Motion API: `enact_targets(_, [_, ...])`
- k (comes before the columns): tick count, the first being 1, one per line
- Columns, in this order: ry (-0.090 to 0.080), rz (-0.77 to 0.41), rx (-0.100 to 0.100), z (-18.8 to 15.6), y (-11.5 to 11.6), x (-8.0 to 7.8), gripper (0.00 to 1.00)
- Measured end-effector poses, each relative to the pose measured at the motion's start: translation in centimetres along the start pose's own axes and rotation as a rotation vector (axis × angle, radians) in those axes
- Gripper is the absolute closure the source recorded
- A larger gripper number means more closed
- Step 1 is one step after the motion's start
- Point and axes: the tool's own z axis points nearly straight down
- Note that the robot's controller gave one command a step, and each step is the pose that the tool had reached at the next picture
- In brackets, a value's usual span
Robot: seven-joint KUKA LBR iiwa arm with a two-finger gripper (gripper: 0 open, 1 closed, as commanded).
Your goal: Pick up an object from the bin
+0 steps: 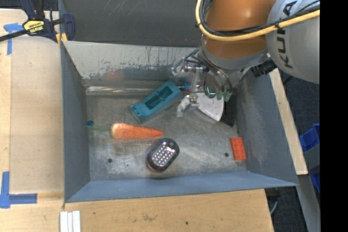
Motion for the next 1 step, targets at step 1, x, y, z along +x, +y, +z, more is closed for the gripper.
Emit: enact_targets(1, [-0.006, 0.061, -0.001, 4.56, 0.41, -0.61, 0.0])
